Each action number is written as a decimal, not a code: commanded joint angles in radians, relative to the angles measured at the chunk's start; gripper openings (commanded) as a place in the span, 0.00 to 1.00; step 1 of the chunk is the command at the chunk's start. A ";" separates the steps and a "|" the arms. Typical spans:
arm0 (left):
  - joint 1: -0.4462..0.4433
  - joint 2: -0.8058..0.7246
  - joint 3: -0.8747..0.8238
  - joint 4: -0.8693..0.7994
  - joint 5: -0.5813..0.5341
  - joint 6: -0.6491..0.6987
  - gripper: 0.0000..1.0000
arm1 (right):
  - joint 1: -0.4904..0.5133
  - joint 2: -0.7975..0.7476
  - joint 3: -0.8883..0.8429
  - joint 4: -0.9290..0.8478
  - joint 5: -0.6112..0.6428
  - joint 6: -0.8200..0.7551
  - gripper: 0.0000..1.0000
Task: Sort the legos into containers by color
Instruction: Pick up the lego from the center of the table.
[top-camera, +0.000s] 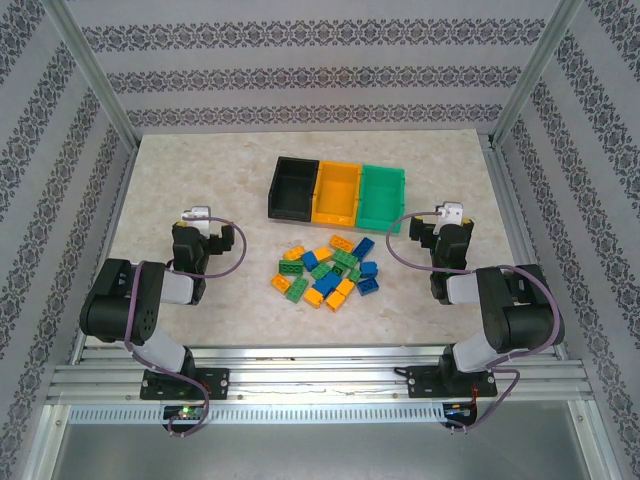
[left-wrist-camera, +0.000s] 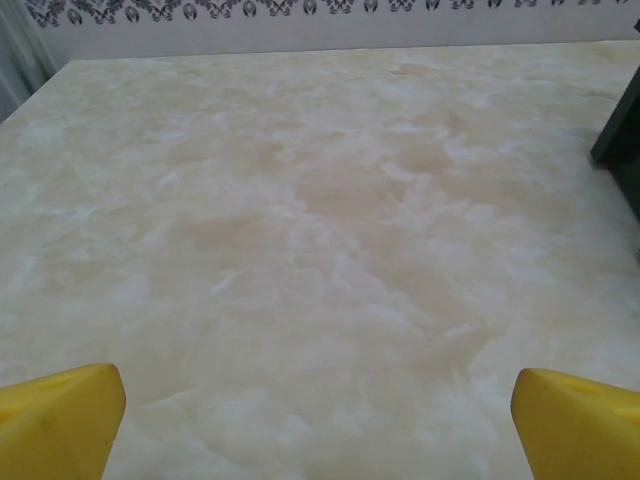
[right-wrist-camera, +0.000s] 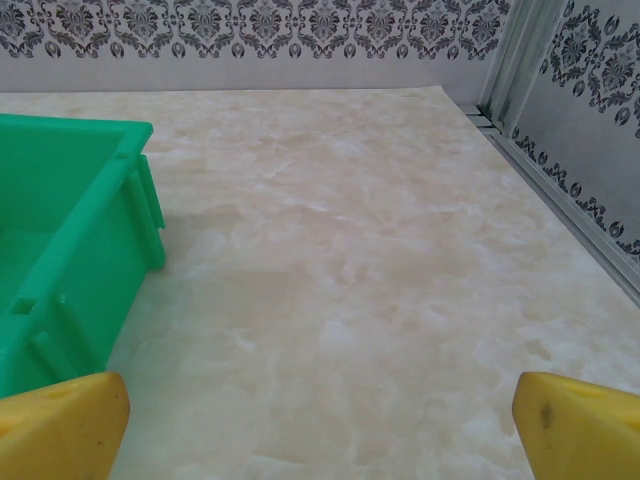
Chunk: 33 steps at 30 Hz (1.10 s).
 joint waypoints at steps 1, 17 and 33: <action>0.010 -0.005 0.006 0.000 0.039 0.023 0.99 | -0.002 0.005 -0.006 0.023 -0.018 0.017 0.98; 0.001 -0.336 0.036 -0.307 -0.012 -0.038 0.99 | 0.021 -0.357 -0.082 -0.102 -0.001 0.031 0.98; 0.066 -0.738 0.216 -1.082 0.287 -0.533 0.99 | 0.013 -0.447 0.105 -0.847 -0.699 0.658 0.98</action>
